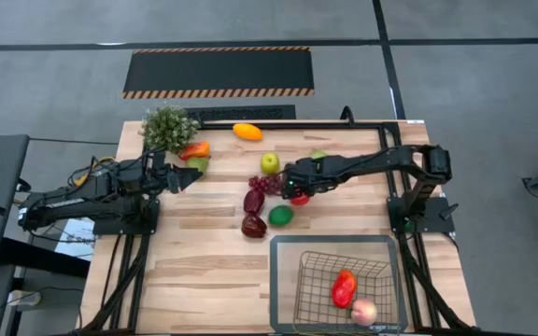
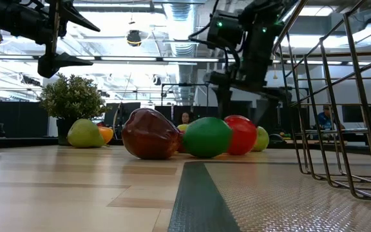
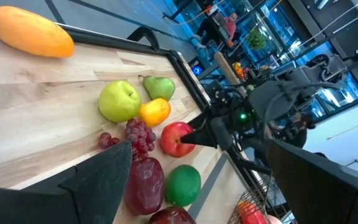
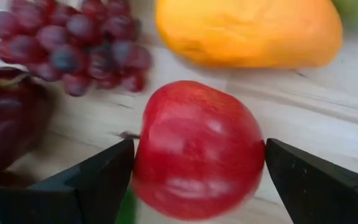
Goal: Build produce basket
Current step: Put the red apple into the wire basket
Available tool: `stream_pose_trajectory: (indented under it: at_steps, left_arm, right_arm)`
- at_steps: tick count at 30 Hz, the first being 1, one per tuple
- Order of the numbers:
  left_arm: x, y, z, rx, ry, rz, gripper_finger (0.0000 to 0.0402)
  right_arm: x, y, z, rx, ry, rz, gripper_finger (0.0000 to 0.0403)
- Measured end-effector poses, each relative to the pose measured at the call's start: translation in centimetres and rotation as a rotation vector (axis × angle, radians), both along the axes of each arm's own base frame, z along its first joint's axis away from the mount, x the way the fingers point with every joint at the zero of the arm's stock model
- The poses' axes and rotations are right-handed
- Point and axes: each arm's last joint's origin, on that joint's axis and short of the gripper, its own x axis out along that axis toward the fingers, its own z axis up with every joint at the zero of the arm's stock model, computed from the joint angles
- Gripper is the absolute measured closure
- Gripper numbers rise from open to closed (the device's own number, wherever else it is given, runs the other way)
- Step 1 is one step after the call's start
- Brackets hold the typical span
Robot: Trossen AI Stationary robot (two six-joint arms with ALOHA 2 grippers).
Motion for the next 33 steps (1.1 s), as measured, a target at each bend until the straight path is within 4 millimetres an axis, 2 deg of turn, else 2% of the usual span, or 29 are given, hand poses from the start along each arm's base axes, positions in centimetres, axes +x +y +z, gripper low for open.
stream_pose_trajectory:
  at_steps: [9,16,19,22,27,30,33]
  left_arm:
    - [0.0,0.0,0.0,0.007,0.003,0.001,0.0042]
    - [0.0,0.0,0.0,0.007,0.003,0.000,0.0042]
    - [0.0,0.0,0.0,0.007,0.003,0.000,0.0042]
    - [0.0,0.0,0.0,0.007,0.003,0.000,0.0042]
    - [0.0,0.0,0.0,0.008,0.003,0.000,0.0042]
    - [0.0,0.0,0.0,0.007,0.003,0.000,0.0042]
    - [0.0,0.0,0.0,0.007,0.004,0.000,0.0042]
  right_arm:
    - [-0.3,0.0,-1.0,-0.017,-0.008,0.048,0.0033]
    - [-0.2,0.1,-1.0,-0.027,-0.006,0.105,0.0089]
    - [-0.3,0.4,-0.4,-0.024,-0.010,0.141,0.0105]
    - [-0.3,0.4,1.9,-0.046,-0.077,0.173,0.0105]
    - [-1.6,1.2,6.5,-0.073,-0.192,0.239,0.0102]
    - [-3.0,3.7,10.3,-0.046,-0.325,0.350,0.0102]
    - [-4.9,7.4,12.9,0.007,-0.438,0.449,0.0102]
